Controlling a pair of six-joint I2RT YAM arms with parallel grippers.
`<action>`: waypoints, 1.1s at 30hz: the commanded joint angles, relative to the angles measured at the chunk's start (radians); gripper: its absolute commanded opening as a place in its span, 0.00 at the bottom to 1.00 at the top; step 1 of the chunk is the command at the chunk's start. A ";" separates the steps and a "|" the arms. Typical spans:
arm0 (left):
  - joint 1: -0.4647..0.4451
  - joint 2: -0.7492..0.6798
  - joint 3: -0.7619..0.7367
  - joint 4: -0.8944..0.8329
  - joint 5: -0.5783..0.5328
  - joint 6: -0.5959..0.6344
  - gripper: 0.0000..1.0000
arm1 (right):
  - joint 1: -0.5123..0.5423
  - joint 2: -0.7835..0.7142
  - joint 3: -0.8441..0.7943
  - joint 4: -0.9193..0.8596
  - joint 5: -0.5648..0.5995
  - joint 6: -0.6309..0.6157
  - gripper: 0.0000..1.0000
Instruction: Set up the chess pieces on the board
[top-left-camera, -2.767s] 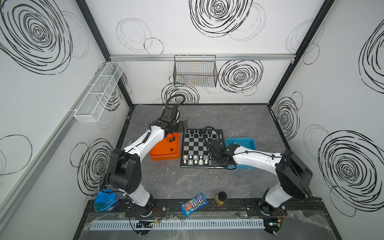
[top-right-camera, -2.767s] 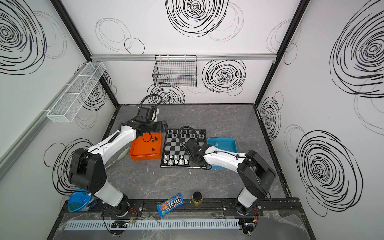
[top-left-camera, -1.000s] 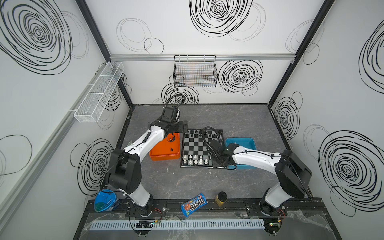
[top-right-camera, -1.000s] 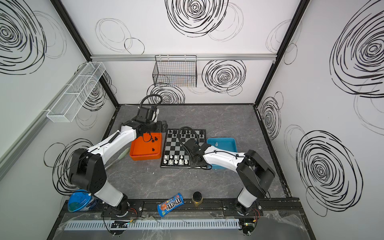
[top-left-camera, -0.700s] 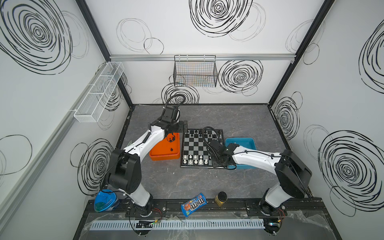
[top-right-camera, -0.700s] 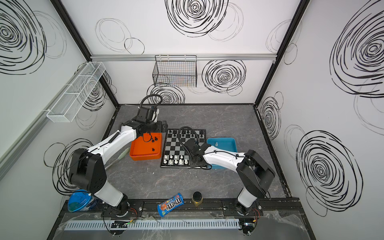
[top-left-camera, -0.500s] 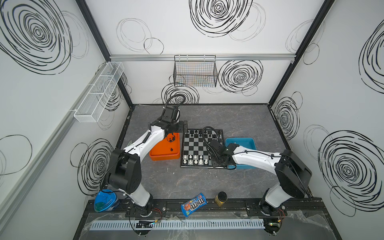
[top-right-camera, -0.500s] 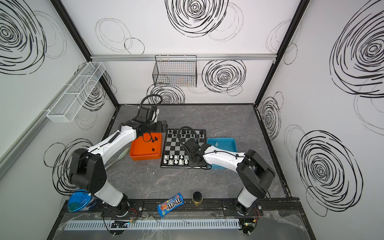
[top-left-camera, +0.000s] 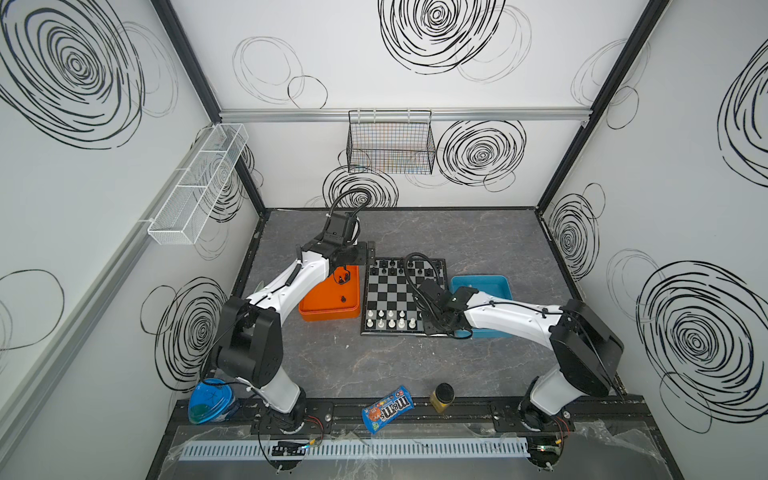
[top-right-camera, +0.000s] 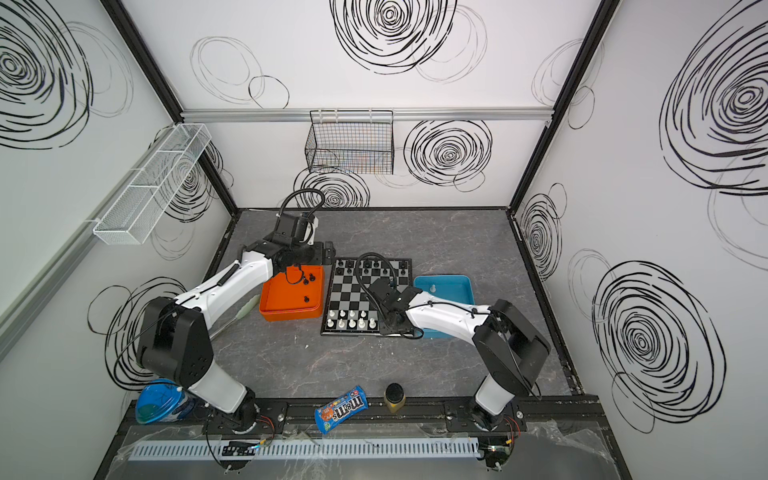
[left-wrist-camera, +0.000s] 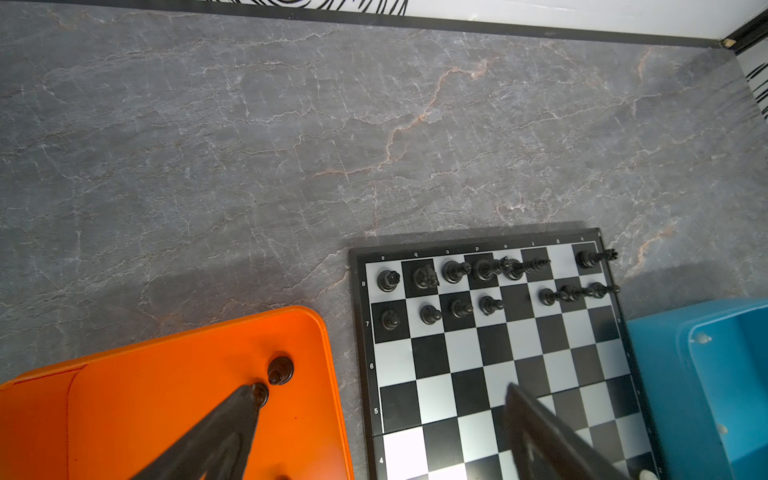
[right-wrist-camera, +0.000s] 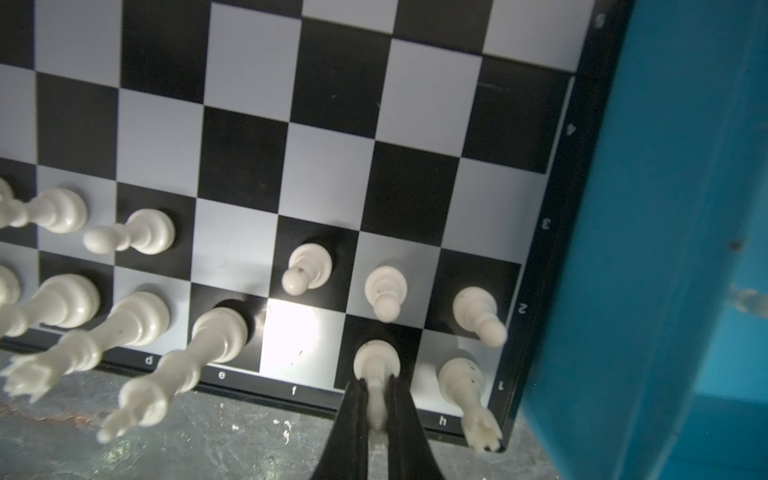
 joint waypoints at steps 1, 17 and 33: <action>-0.005 0.012 0.014 0.005 -0.002 -0.003 0.96 | 0.006 0.007 0.011 -0.035 0.019 0.007 0.10; -0.008 0.011 0.013 0.005 -0.001 -0.003 0.96 | 0.005 0.011 0.010 -0.042 0.022 0.010 0.10; -0.008 0.012 0.013 0.005 -0.003 -0.002 0.96 | 0.007 -0.003 0.023 -0.045 0.025 0.011 0.18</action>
